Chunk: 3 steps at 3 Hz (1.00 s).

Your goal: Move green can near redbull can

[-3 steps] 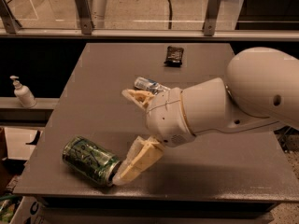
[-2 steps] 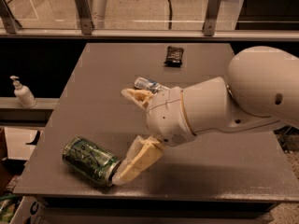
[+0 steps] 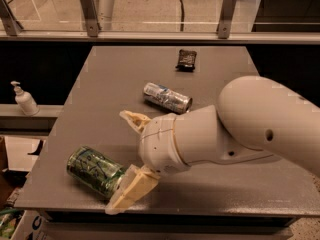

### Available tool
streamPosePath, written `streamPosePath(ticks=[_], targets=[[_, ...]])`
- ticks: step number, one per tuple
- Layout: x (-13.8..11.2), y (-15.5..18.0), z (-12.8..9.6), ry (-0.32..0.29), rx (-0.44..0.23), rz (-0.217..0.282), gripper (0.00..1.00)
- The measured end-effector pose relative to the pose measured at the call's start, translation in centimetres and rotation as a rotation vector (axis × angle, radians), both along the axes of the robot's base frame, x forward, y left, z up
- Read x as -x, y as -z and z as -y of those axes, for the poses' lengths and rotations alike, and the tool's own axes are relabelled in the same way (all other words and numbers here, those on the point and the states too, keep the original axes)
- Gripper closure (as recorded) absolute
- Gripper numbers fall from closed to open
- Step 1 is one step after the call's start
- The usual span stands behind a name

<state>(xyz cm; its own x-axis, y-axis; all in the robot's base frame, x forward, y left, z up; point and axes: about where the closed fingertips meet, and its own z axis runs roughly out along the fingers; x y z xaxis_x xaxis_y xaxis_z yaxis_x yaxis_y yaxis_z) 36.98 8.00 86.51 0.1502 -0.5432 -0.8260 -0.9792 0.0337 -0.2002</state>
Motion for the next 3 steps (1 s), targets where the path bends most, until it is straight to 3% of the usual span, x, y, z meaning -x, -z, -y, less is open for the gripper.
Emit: streamPosePath(ticks=[2,3], targets=[[0.1,2.3,-2.4,0.063,0.023,0.016,0.00],[0.0,3.0,-3.2,0.079,0.011,0.019,0.18]])
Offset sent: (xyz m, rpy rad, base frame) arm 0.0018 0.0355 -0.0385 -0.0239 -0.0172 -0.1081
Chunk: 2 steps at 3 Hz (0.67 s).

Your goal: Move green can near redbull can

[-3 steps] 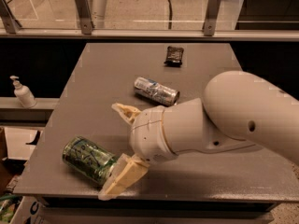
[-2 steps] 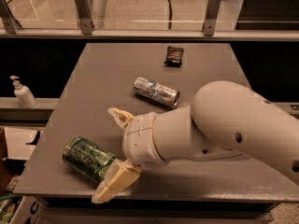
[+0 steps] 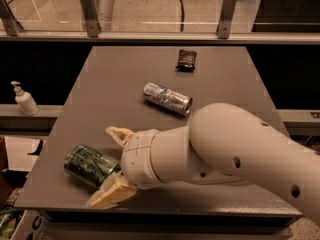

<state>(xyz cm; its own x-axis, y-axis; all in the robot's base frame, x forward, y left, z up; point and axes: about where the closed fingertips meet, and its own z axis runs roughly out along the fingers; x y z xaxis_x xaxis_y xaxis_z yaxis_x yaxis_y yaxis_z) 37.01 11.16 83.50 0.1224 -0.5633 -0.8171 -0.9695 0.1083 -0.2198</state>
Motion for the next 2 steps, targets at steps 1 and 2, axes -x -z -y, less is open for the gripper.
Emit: streamPosePath(ticks=[1,2], targets=[[-0.10,0.20,-0.14,0.014,-0.012,0.006,0.41],[-0.44,-0.22,-0.10,0.023,-0.027,0.018,0.64]])
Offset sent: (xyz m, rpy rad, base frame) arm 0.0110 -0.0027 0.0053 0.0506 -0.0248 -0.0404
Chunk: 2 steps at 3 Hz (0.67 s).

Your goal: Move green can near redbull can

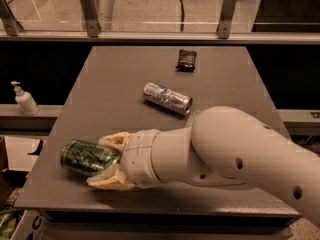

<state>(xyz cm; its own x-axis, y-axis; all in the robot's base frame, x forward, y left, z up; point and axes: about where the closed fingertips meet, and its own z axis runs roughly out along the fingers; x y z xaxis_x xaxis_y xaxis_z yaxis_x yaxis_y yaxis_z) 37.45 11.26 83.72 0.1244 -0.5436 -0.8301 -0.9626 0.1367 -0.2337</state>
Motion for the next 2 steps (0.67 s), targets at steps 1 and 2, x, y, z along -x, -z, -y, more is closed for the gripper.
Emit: streamPosePath(ticks=[1,2], targets=[[-1.0,-1.4,0.7,0.021,-0.029,0.020,0.87],[-3.1,-4.0,2.9,0.068,-0.054,0.058,1.00]])
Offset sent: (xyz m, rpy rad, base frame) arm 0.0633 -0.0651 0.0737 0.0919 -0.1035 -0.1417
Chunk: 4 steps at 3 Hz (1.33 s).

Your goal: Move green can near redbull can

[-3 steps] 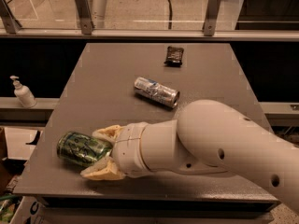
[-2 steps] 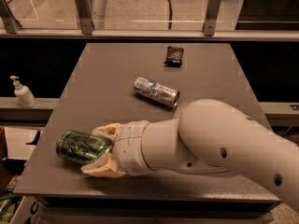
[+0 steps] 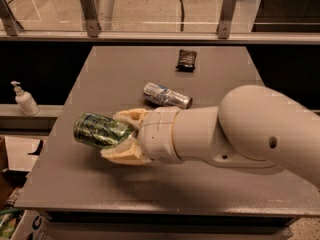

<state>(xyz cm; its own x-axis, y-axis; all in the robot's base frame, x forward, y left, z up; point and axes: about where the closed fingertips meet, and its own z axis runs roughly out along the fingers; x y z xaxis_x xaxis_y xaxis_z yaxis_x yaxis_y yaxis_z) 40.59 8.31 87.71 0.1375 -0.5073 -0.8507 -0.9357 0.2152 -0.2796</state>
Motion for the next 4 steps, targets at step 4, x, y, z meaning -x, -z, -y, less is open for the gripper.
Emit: streamPosePath(ticks=[4], targets=[[-4.6,-1.7,8.0,0.151,0.032,0.070,1.00]])
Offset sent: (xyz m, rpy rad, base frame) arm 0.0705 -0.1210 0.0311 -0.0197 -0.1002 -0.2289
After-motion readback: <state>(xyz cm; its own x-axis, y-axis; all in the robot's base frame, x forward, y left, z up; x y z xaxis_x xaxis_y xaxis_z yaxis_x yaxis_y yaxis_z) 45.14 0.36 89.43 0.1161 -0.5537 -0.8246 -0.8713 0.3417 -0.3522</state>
